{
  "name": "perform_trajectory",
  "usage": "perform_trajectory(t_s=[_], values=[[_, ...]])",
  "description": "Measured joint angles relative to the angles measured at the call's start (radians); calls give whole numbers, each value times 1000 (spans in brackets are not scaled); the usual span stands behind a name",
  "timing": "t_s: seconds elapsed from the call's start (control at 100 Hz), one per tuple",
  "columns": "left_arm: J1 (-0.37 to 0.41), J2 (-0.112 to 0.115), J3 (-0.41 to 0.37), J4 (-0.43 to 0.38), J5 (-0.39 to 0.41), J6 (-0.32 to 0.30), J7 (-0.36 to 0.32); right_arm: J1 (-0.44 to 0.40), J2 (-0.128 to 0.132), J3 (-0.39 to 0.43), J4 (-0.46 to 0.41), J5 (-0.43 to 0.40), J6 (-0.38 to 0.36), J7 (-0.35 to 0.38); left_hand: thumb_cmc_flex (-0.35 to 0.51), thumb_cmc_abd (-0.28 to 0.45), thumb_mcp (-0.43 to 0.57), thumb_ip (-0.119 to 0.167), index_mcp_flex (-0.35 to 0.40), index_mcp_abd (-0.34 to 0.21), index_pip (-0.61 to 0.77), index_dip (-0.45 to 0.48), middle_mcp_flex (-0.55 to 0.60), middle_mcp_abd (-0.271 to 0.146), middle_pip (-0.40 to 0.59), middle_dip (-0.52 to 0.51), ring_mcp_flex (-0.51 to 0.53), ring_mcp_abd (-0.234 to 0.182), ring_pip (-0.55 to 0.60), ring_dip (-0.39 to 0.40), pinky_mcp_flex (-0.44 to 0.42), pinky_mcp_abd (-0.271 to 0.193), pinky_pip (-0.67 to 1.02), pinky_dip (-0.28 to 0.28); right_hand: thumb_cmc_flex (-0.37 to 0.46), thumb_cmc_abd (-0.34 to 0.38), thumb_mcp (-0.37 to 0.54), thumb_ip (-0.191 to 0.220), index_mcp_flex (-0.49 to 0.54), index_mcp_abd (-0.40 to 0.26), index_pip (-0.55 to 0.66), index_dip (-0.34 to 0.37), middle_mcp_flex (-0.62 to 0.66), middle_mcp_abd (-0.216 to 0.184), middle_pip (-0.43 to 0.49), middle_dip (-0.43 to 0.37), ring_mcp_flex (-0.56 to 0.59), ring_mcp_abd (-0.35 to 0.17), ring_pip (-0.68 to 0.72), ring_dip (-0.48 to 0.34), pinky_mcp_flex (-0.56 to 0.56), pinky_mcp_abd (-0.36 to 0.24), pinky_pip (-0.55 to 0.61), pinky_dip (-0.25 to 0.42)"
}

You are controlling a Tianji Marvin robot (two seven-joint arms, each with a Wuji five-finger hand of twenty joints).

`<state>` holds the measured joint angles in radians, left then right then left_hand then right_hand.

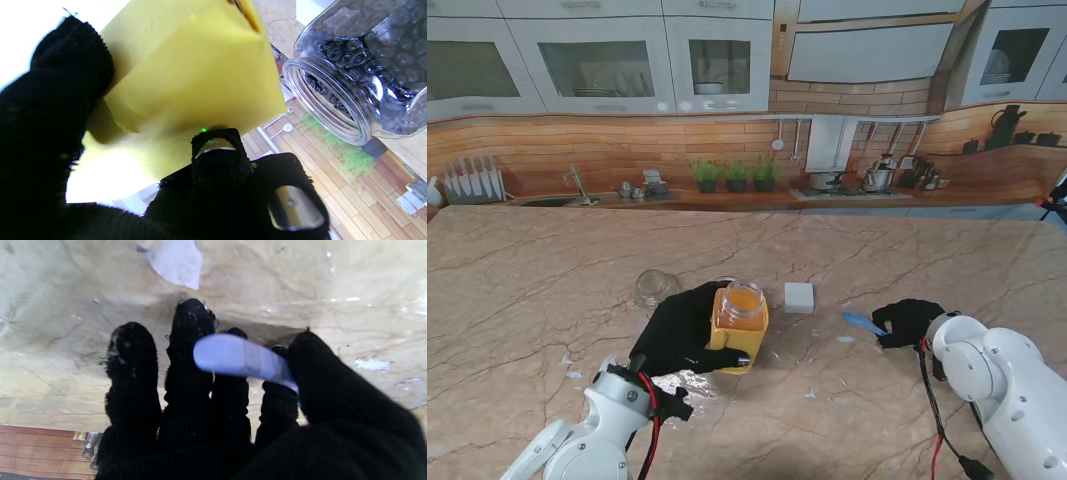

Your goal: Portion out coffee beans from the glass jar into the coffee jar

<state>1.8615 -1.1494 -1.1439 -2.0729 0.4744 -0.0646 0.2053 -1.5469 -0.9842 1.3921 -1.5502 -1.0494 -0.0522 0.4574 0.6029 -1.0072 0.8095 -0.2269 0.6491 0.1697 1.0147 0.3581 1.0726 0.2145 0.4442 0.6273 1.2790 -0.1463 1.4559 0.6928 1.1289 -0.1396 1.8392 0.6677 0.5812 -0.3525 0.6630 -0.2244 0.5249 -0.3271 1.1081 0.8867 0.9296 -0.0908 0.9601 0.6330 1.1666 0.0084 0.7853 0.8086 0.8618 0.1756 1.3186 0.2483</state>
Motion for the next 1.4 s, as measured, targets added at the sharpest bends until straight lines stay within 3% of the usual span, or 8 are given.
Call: perform_trajectory(t_s=[0.25, 0.48, 0.58, 0.75, 1.01, 1.16, 1.23, 1.4], values=[[2, 0, -1, 0, 3, 0, 0, -3, -8, -8, 2, 74, 72, -9, 0, 0, 0, 0, 0, 0, 0, 0, 0, 0, 0, 0, 0, 0, 0, 0, 0, 0, 0, 0, 124, 91, -124, 0, -27, 36, 30, 0, -19, 23, 112, 149, 29, -57, 378, 142, 18, 4, 115, 247], [3, 0, -1, 0, 3, 0, 0, -10, -14, -5, -1, 143, 126, -4, 0, 0, 0, 0, 0, 0, 0, 0, 0, 0, 0, 0, 0, 0, 0, 0, 0, 0, 0, 0, -66, -58, 282, 2, 26, 48, 95, -112, 23, 41, 120, 156, 90, -57, 444, 126, 44, 47, 175, 287], [3, 0, -1, 0, 4, 0, 1, -13, -15, -4, -3, 146, 132, -5, 0, 0, 0, 0, 0, 0, 0, 0, 0, 0, 0, 0, 0, 0, 0, 0, 0, 0, 0, 0, -152, -78, 353, 45, 29, 42, 100, -115, 23, 41, 129, 156, 101, -58, 453, 125, 53, 47, 193, 285], [3, 0, -1, 0, 5, 2, 2, -19, -16, -1, -4, 138, 132, -6, 0, 0, 0, 0, 0, 0, 0, 0, 0, 0, 0, 0, 0, 0, 0, 0, 0, 0, 0, 0, -410, -47, 307, 108, 155, 38, 85, -123, 97, 48, 134, 164, 108, -85, 566, 125, 121, 57, 253, 258], [3, 0, 1, 0, 6, 7, 3, -23, -16, 5, -7, 152, 141, -8, 0, 0, 0, 0, 0, 0, 0, 0, 0, 0, 0, 0, 0, 0, 0, 0, 0, 0, 0, 0, -466, -14, 131, 145, 193, 46, 9, -86, 109, 67, 131, 176, 112, -98, 636, 125, 155, 71, 286, 246], [2, 0, 4, 1, 7, 10, 3, -32, -17, 13, -14, 180, 151, -8, 0, 0, 0, 0, 0, 0, 0, 0, 0, 0, 0, 0, 0, 0, 0, 0, 0, 0, 0, 0, -572, 89, 70, 155, 246, 100, -45, -85, 133, 103, 131, 183, 113, -90, 659, 125, 152, 120, 304, 248], [2, 0, 5, 2, 7, 10, 3, -37, -18, 17, -17, 228, 166, -7, 0, 0, 0, 0, 0, 0, 0, 0, 0, 0, 0, 0, 0, 0, 0, 0, 0, 0, 0, 0, -590, 138, 62, 199, 259, 152, -62, -85, 133, 130, 131, 185, 113, -59, 660, 125, 127, 149, 306, 261], [2, 0, 6, 3, 8, 10, 3, -46, -19, 23, -27, 250, 187, -5, 0, 0, 0, 0, 0, 0, 0, 0, 0, 0, 0, 0, 0, 0, 0, 0, 0, 0, 0, 0, -601, 257, 74, 458, 296, 159, -110, -81, 133, 168, 131, 185, 113, -15, 672, 118, 96, 195, 328, 286]])
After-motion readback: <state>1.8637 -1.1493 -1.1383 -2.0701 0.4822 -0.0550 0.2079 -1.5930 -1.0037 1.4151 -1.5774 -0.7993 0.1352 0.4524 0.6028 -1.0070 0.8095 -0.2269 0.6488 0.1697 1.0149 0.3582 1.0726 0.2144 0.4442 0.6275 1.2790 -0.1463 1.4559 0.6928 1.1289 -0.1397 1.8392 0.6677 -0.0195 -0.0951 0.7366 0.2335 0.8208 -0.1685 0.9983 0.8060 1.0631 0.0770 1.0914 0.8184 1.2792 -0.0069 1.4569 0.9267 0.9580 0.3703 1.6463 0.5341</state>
